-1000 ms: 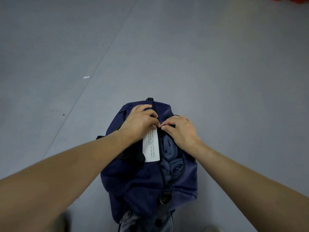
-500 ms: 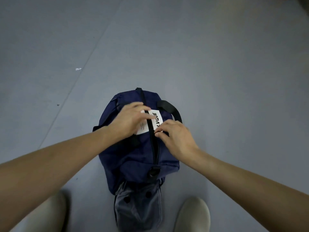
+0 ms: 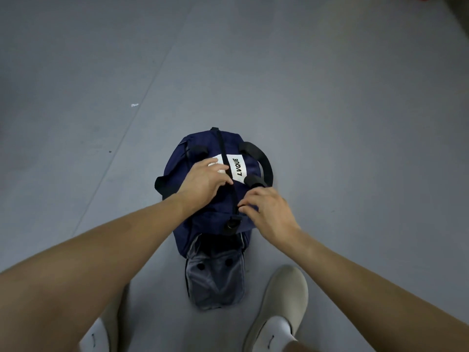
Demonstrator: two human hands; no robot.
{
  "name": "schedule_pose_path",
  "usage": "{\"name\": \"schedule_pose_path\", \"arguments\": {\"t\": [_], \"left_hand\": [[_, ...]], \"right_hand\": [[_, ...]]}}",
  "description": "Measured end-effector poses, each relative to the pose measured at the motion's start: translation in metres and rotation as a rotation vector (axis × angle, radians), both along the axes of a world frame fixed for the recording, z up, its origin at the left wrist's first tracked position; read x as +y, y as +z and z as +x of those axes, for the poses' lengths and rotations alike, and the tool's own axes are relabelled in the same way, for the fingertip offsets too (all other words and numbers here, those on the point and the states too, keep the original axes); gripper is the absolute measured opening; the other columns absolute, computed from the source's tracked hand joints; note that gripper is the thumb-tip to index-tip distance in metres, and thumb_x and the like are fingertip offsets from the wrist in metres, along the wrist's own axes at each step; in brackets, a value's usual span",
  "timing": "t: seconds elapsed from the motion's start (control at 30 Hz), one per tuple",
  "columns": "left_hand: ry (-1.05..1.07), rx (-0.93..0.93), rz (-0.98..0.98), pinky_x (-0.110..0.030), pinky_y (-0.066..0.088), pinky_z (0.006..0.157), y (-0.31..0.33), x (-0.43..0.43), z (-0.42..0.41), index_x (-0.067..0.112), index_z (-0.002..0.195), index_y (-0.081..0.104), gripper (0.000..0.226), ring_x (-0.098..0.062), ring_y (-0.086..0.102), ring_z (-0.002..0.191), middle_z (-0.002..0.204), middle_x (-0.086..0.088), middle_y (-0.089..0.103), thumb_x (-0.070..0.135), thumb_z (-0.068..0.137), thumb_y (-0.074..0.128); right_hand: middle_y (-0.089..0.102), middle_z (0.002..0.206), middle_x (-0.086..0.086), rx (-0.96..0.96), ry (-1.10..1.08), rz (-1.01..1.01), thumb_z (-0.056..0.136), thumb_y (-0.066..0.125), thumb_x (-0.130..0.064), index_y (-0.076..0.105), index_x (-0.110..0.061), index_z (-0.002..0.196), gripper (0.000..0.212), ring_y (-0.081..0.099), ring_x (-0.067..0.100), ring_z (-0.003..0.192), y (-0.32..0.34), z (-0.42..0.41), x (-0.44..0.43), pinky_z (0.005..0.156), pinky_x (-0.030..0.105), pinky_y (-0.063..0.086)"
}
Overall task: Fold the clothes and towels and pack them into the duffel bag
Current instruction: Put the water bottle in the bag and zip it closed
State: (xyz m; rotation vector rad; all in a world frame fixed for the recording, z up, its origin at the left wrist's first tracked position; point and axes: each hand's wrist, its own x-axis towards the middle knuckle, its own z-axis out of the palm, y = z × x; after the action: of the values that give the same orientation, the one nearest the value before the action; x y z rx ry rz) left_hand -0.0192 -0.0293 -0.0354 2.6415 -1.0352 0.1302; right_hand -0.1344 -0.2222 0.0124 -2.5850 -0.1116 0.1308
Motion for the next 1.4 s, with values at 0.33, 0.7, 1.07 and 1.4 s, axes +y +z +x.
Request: {"name": "schedule_pose_path", "arguments": {"t": [0.33,0.7,1.07,1.4], "left_hand": [[0.361,0.096,-0.198,-0.043,0.046,0.107,-0.004,0.035,-0.109,0.025,0.133,0.065,0.033,-0.026,0.054,0.127,0.133,0.0,0.064,0.021,0.101,0.055],[0.426,0.246,-0.064,-0.034,0.047,0.075,-0.028,0.058,-0.187,0.025,0.106,0.059,0.022,-0.02,0.053,0.089,0.105,0.007,0.057,0.032,0.098,0.04],[0.225,0.448,0.113,-0.036,0.057,0.079,-0.082,0.057,-0.201,0.026,0.124,0.062,0.042,-0.025,0.063,0.092,0.109,0.001,0.065,0.019,0.083,0.062],[0.138,0.69,0.336,-0.037,0.035,0.108,-0.064,0.035,-0.201,0.034,0.151,0.029,0.086,-0.02,0.04,0.129,0.142,0.007,0.044,0.078,0.08,0.05]], "right_hand": [[0.063,0.129,-0.005,0.05,-0.171,0.074,0.094,0.064,-0.028,0.071,-0.026,0.122,0.029,0.054,0.017,0.119,-0.015,-0.054,0.003,0.099,0.024,0.037],[0.07,0.12,0.0,0.502,-0.451,0.218,0.099,0.053,-0.025,0.065,-0.029,0.126,0.03,0.065,0.023,0.11,-0.103,-0.125,0.014,0.084,0.029,0.046],[0.073,0.099,0.002,0.82,-0.501,0.562,0.092,0.065,-0.001,0.076,-0.029,0.079,0.033,0.066,0.014,0.095,-0.184,-0.119,0.041,0.079,0.019,0.049],[0.072,0.115,0.007,0.749,-0.634,0.837,0.093,0.065,-0.006,0.073,-0.011,0.114,0.022,0.066,0.017,0.107,-0.163,-0.113,0.032,0.089,0.019,0.054]]}}
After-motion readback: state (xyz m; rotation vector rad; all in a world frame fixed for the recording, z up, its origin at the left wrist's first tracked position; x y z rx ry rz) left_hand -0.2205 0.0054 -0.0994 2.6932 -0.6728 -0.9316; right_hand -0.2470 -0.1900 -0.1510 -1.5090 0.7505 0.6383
